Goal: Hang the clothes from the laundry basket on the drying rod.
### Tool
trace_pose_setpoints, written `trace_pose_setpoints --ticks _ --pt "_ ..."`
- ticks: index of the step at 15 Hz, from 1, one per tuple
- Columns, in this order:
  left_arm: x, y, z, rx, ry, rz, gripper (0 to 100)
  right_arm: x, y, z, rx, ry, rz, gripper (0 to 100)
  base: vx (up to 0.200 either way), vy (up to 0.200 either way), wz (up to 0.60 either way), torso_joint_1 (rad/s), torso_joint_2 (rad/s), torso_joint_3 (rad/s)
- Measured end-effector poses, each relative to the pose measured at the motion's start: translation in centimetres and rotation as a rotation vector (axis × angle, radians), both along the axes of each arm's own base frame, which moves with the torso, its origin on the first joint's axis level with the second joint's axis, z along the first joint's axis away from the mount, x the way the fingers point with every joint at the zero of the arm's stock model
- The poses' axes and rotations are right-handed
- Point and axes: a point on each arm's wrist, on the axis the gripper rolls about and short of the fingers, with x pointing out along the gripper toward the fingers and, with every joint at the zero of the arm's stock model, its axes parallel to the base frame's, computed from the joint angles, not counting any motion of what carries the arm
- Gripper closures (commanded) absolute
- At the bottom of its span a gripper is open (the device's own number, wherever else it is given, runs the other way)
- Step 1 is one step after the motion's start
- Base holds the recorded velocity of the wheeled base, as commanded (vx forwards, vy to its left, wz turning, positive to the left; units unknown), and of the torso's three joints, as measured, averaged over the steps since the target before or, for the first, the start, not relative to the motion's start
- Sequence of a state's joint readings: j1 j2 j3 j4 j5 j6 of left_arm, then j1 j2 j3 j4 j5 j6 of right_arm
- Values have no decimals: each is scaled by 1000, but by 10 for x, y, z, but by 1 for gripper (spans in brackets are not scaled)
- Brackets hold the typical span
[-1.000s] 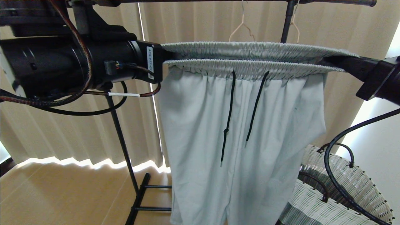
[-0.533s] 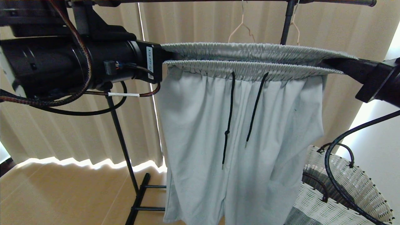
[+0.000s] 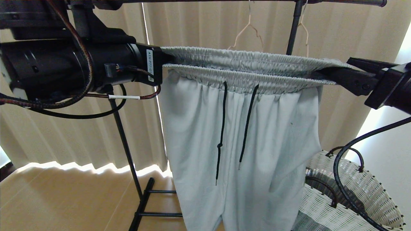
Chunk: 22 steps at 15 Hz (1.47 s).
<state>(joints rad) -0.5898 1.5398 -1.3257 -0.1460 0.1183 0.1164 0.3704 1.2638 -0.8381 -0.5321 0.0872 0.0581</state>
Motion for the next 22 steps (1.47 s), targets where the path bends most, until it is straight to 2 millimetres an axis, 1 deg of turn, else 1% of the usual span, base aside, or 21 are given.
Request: trace_pose_setpoints --ticks 4,6,10,16,18,20,22 --pt "7 12 1 -1 -3 50 100 -16 5 -5 -13 -2 158 0 0 0 0 0 0 0" --pt "8 13 -3 7 7 55 100 -23 3 -4 -12 -12 197 0 0 0 0 0 0 0" --pt "8 15 -4 9 10 63 100 -29 1 -4 -10 -21 201 0 0 0 0 0 0 0" --pt "8 16 -4 40 -2 87 100 -32 0 -5 -10 -22 201 0 0 0 0 0 0 0" --pt "6 17 -7 49 5 88 100 -32 -1 -6 -18 -19 195 0 0 0 0 0 0 0" --pt "1 25 -14 73 17 101 100 -30 -3 -11 -53 -4 170 0 0 0 0 0 0 0" --pt "-10 41 -24 100 37 132 100 -28 -13 -19 -125 16 105 0 0 0 0 0 0 0"
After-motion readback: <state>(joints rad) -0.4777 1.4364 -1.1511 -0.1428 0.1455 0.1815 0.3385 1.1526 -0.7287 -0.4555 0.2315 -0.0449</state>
